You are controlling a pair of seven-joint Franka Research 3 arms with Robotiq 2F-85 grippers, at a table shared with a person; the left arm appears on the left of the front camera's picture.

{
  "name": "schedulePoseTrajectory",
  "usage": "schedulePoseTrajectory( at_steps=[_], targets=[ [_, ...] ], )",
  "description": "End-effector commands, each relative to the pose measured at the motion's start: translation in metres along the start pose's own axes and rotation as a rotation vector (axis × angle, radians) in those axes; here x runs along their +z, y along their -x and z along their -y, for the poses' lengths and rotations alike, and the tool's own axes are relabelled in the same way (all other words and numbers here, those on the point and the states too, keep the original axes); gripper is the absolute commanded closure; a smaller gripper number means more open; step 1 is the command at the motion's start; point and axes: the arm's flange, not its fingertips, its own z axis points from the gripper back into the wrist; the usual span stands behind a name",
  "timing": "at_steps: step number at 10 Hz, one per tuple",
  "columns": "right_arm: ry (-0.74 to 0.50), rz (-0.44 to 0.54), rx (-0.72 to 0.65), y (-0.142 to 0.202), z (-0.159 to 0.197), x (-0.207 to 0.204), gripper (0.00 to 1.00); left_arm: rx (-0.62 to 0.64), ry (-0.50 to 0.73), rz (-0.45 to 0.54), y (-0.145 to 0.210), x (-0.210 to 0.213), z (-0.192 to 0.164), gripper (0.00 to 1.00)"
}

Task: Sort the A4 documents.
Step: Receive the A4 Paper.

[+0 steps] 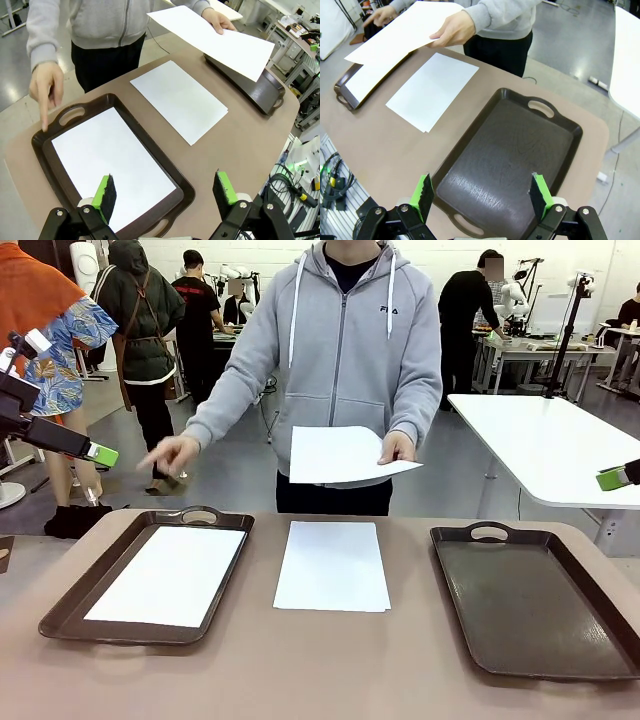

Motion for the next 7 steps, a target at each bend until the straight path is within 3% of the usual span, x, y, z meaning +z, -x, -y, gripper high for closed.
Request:
schedulePoseTrajectory(
  at_steps=[1,7],
  targets=[
    [-0.014,0.002,0.000,0.0004,0.0001,-0.0019,0.00,-0.002,0.009,0.001,0.0007,-0.0009,-0.0010,0.00],
    [-0.014,0.002,0.000,0.0004,0.0001,-0.0019,0.00,-0.002,0.009,0.001,0.0007,-0.0009,-0.0010,0.00]
  ],
)
